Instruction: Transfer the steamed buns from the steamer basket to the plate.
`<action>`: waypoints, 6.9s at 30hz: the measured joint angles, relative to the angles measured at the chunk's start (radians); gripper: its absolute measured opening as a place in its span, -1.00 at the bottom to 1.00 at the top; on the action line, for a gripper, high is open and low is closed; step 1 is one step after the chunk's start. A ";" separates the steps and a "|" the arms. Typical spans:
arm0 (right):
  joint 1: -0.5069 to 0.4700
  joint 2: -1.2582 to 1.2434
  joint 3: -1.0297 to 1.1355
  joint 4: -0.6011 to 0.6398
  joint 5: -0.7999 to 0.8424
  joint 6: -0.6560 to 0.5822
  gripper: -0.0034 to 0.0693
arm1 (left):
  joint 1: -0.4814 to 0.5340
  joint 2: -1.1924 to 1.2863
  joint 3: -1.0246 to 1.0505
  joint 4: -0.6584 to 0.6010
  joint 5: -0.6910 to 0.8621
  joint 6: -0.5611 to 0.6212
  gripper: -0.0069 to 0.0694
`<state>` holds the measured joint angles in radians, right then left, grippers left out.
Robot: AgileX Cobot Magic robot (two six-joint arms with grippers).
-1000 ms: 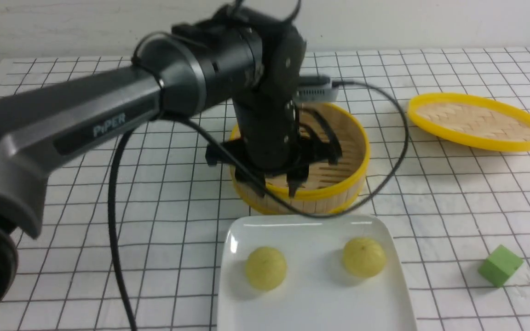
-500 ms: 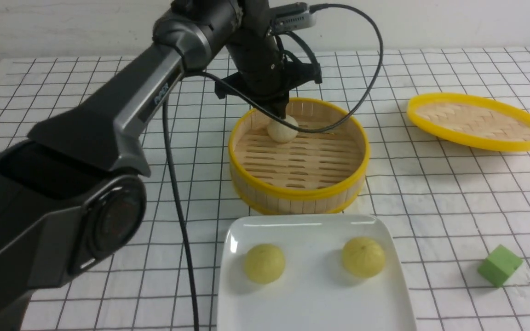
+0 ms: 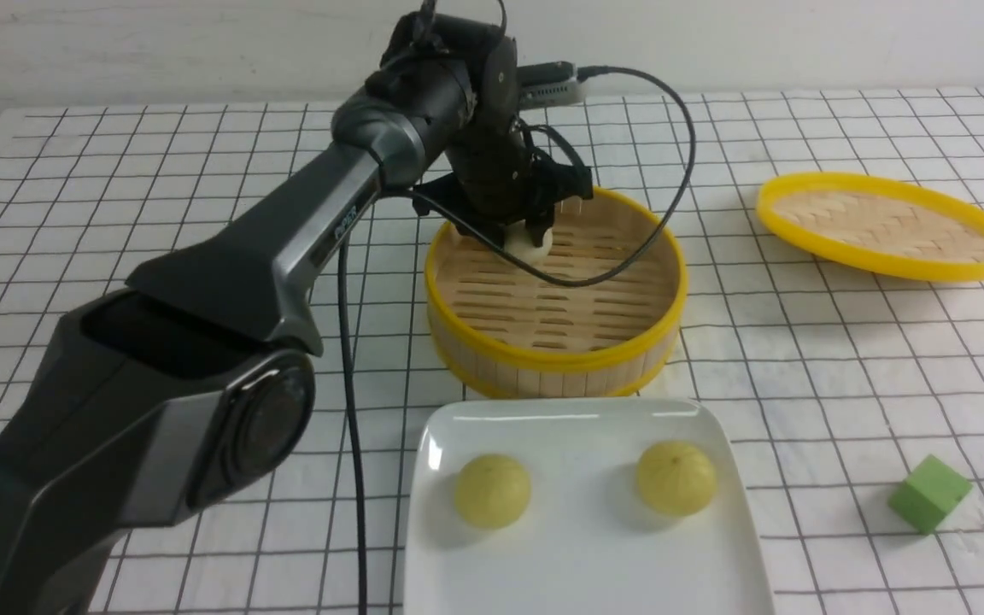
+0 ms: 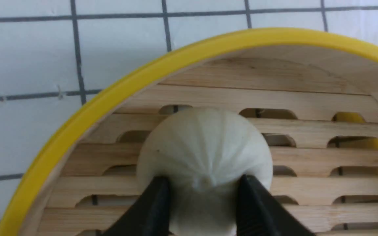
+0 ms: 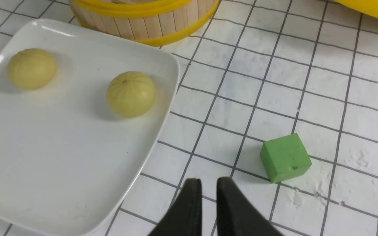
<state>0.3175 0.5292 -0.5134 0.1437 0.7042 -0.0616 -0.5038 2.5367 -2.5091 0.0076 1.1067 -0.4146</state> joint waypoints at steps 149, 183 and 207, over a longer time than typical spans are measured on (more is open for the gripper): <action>-0.260 -0.542 0.530 -0.157 -0.297 0.150 -0.73 | -0.417 -1.578 1.880 0.374 -0.637 -0.520 -0.77; -0.260 -0.542 0.530 -0.158 -0.297 0.150 -0.59 | 0.457 -2.549 2.528 0.112 -0.704 0.188 -0.68; -0.260 -0.542 0.530 -0.158 -0.297 0.150 -0.54 | 0.457 -2.549 2.528 0.115 -0.712 0.188 -0.63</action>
<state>0.0572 -0.0126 0.0164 -0.0139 0.4070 0.0881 -0.0470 -0.0120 0.0191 0.1222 0.3945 -0.2263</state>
